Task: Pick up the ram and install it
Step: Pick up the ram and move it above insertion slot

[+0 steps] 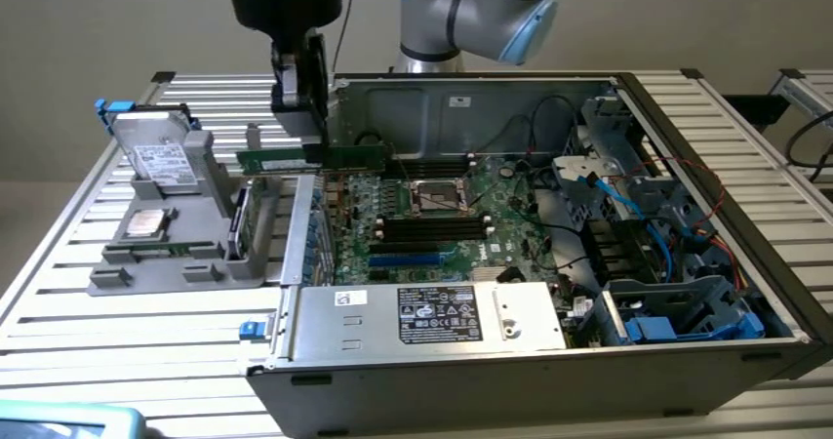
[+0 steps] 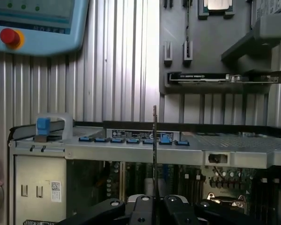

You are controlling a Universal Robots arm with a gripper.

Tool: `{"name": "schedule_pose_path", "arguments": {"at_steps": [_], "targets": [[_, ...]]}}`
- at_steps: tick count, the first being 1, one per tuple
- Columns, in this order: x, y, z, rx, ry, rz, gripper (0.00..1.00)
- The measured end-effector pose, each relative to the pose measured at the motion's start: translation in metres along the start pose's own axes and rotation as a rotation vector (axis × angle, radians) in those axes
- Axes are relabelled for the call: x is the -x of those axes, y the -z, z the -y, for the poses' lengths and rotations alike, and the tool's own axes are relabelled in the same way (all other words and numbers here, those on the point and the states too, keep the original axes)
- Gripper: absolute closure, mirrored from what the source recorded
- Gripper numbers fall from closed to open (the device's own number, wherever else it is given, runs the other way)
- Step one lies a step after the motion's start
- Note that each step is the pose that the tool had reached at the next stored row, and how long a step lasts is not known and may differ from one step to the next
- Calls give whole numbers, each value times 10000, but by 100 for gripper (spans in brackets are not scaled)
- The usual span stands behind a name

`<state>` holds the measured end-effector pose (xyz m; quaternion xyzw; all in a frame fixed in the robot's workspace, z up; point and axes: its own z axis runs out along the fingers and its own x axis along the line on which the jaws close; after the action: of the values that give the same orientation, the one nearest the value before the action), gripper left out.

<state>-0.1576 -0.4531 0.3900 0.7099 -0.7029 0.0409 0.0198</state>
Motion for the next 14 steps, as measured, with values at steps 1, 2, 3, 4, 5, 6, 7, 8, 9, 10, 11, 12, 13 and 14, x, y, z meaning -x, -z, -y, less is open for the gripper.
{"name": "schedule_pose_path", "arguments": {"at_steps": [1,2,3,4,5,6,7,8,9,10,11,12,13,14], "targets": [[-2,-1,46,0,0,18,87],[-5,-3,90,0,0,34,87],[-7,-4,135,0,-2,52,87],[-9,-6,180,-1,-2,71,87],[-10,-8,229,-1,-2,95,87],[-11,-9,271,-1,-3,119,87],[-11,-10,320,-1,-4,146,87],[-12,-11,365,-1,-5,170,87],[-12,-13,410,-1,-5,195,87],[-13,-14,455,-1,-6,218,87],[-13,-16,500,-2,-7,240,87],[-13,-17,546,-2,-7,261,87],[-14,-18,591,-2,-8,280,87],[-14,-20,636,-2,-9,297,87]]}}
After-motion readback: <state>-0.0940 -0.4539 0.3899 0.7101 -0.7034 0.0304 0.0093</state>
